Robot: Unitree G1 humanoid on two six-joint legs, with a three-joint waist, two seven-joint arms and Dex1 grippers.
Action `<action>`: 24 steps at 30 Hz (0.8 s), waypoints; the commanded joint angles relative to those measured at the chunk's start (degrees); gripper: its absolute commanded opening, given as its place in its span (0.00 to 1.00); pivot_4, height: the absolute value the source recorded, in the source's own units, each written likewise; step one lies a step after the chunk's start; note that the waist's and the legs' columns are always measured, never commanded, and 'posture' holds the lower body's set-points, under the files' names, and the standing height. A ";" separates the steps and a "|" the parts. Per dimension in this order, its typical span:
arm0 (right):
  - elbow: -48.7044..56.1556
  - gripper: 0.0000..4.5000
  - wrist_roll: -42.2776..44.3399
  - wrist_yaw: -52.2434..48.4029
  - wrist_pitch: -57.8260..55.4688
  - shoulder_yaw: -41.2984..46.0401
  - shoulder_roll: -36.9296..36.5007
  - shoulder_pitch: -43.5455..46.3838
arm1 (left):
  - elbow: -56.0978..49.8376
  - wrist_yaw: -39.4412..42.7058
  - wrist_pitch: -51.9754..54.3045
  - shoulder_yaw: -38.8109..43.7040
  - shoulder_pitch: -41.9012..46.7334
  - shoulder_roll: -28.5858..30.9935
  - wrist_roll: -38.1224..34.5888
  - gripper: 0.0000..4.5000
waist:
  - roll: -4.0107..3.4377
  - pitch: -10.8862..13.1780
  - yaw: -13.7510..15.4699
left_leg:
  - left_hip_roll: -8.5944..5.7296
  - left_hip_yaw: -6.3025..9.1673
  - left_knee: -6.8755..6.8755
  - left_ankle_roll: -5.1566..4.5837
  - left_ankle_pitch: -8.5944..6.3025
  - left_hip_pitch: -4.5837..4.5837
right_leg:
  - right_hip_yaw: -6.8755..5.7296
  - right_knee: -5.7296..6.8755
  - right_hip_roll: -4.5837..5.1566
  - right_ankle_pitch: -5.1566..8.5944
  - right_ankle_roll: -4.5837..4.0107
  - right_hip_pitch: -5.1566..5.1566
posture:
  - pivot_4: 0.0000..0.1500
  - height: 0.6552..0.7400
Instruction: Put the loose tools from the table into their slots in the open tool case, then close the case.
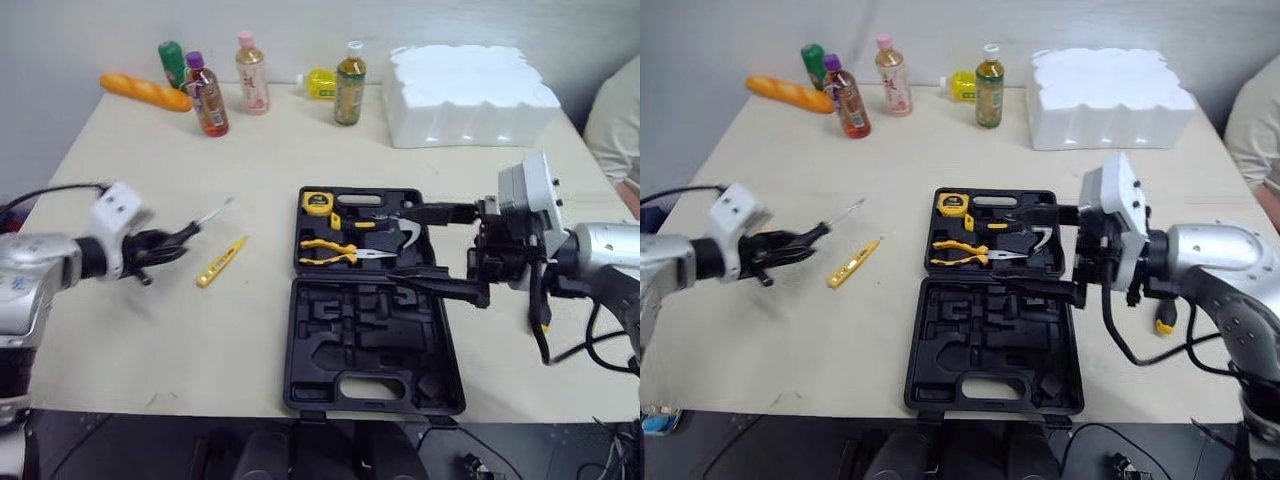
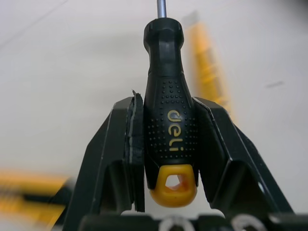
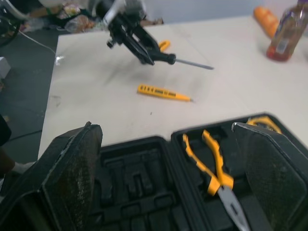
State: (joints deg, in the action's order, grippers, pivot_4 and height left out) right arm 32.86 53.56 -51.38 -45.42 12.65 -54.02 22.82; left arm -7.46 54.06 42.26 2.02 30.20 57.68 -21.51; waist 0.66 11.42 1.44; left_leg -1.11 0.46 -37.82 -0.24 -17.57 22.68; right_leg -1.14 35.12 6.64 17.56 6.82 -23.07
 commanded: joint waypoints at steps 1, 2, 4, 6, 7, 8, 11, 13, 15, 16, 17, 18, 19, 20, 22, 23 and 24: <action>3.70 1.00 2.33 0.98 -1.21 6.46 -2.15 -4.03 | -3.83 6.79 -1.57 -6.33 4.45 0.27 0.32 0.23 | 0.00 0.00 -0.15 | -0.01 -0.02 -0.04 -0.01 -0.01 0.05 | -0.02 0.00 -0.02 0.00 0.00 -0.02 | 1.00 0.98; 4.21 1.00 2.56 1.21 -1.44 7.47 -2.50 -5.38 | -4.13 8.17 -1.75 -8.11 6.02 -0.16 0.61 0.23 | 0.00 0.00 -0.30 | -0.01 -0.13 -0.04 -0.04 -0.01 0.06 | -0.09 0.02 -0.10 -0.01 0.03 -0.10 | 1.00 0.98; 6.00 1.00 3.23 2.42 -2.12 10.09 -2.81 -9.09 | -4.98 12.14 -1.44 -13.44 10.52 -1.89 1.05 0.23 | 0.01 0.01 -0.25 | 0.01 -0.41 -0.09 -0.08 0.01 0.18 | -0.18 0.25 -0.26 -0.03 0.06 -0.38 | 1.00 0.98; 7.58 1.00 3.96 3.66 -2.46 11.71 -2.73 -11.63 | -4.52 14.29 -1.38 -17.37 13.73 -3.29 2.47 0.23 | 0.01 0.01 -0.24 | 0.00 -0.47 -0.26 -0.15 0.05 0.32 | -0.16 0.44 -0.47 -0.04 0.08 -0.54 | 1.00 0.98; 8.69 1.00 4.48 4.69 -2.68 12.52 -2.37 -13.10 | -3.50 14.98 -1.44 -20.21 15.85 -4.42 4.42 0.23 | 0.01 0.01 -0.20 | -0.02 -0.52 -0.29 -0.21 0.08 0.30 | -0.09 0.50 -0.48 -0.06 0.12 -0.54 | 1.00 0.98; 9.47 1.00 4.94 5.49 -2.75 13.10 -2.17 -14.18 | -2.67 15.47 -1.45 -22.18 17.36 -5.22 5.85 0.23 | 0.03 0.02 -0.17 | -0.04 -0.54 -0.31 -0.27 0.13 0.30 | -0.06 0.52 -0.49 -0.10 0.19 -0.54 | 1.00 0.98; 11.91 1.00 5.43 7.68 -2.63 14.57 -1.55 -17.89 | -0.45 17.37 1.29 -28.22 22.27 -8.38 9.09 0.23 | 0.04 0.02 -0.10 | -0.16 -0.64 -0.38 -0.47 0.29 0.23 | 0.13 0.49 -0.43 -0.24 0.36 -0.49 | 1.00 0.98; 13.16 1.00 5.94 9.03 -2.59 15.34 -1.23 -19.89 | 0.91 17.01 2.56 -30.80 24.72 -11.22 10.90 0.23 | 0.05 0.03 -0.04 | -0.27 -0.61 -0.41 -0.71 0.33 0.23 | 0.19 0.48 -0.38 -0.29 0.44 -0.47 | 1.00 0.98; 13.98 1.00 6.00 9.79 -2.32 15.59 -1.11 -21.46 | 1.80 17.14 3.61 -32.25 25.90 -12.99 11.82 0.23 | 0.05 0.03 -0.03 | -0.33 -0.58 -0.43 -0.80 0.35 0.25 | 0.26 0.53 -0.34 -0.34 0.49 -0.46 | 1.00 0.98; 14.24 1.00 5.98 10.14 -2.21 15.73 -1.09 -22.14 | 2.04 17.39 3.63 -32.84 26.22 -13.64 12.24 0.23 | 0.05 0.03 -0.04 | -0.33 -0.56 -0.45 -0.80 0.35 0.28 | 0.25 0.56 -0.33 -0.34 0.50 -0.46 | 1.00 0.98; 14.50 1.00 6.00 10.59 -2.17 15.87 -1.05 -22.75 | 2.44 17.34 3.39 -33.31 26.43 -14.27 12.78 0.23 | 0.05 0.03 -0.07 | -0.33 -0.52 -0.45 -0.73 0.39 0.31 | 0.24 0.64 -0.33 -0.35 0.51 -0.47 | 1.00 0.98; 14.71 1.00 6.00 10.99 -2.06 15.96 -0.98 -23.32 | 3.06 17.04 3.32 -33.66 26.66 -15.01 13.39 0.23 | 0.05 0.03 -0.13 | -0.33 -0.53 -0.46 -0.69 0.42 0.32 | 0.24 0.64 -0.33 -0.35 0.52 -0.48 | 1.00 0.98; 14.85 1.00 6.04 11.28 -1.94 16.02 -0.97 -23.71 | 3.52 16.81 3.31 -33.87 26.82 -15.51 13.84 0.23 | 0.05 0.03 -0.17 | -0.33 -0.54 -0.46 -0.69 0.42 0.34 | 0.25 0.63 -0.33 -0.35 0.52 -0.49 | 1.00 0.98; 15.02 1.00 5.94 11.50 -1.79 16.15 -0.83 -24.38 | 4.31 16.21 3.72 -34.14 27.11 -16.41 14.38 0.23 | 0.05 0.03 -0.21 | -0.33 -0.54 -0.46 -0.69 0.42 0.34 | 0.25 0.63 -0.33 -0.35 0.52 -0.49 | 1.00 0.98; 15.24 1.00 5.95 11.90 -1.52 16.22 -0.77 -25.12 | 5.16 15.82 4.16 -34.25 27.35 -17.42 15.16 0.23 | 0.05 0.03 -0.07 | -0.33 -0.53 -0.47 -0.68 0.42 0.35 | 0.22 0.65 -0.33 -0.35 0.52 -0.51 | 1.00 0.98; 15.45 1.00 5.81 12.13 -1.41 16.24 -0.71 -25.57 | 5.80 15.55 4.35 -34.46 27.58 -18.05 15.73 0.23 | 0.05 0.03 -0.04 | -0.33 -0.52 -0.48 -0.67 0.43 0.35 | 0.21 0.64 -0.33 -0.35 0.52 -0.50 | 1.00 0.98; 15.55 1.00 5.41 12.19 -1.24 16.39 -0.59 -26.31 | 6.55 15.28 4.44 -34.71 27.87 -19.13 16.09 0.23 | 0.05 0.03 -0.03 | -0.33 -0.52 -0.50 -0.68 0.43 0.35 | 0.21 0.66 -0.33 -0.35 0.52 -0.50 | 1.00 0.98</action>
State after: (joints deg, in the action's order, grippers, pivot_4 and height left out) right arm 46.93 58.39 -39.65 -47.54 27.34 -54.93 -3.15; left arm -0.89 69.79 46.56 -32.70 56.15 39.21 -6.17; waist 0.72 11.44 1.41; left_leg -1.45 -0.06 -38.33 -0.92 -17.14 23.03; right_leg -0.92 35.79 6.31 17.21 7.34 -23.56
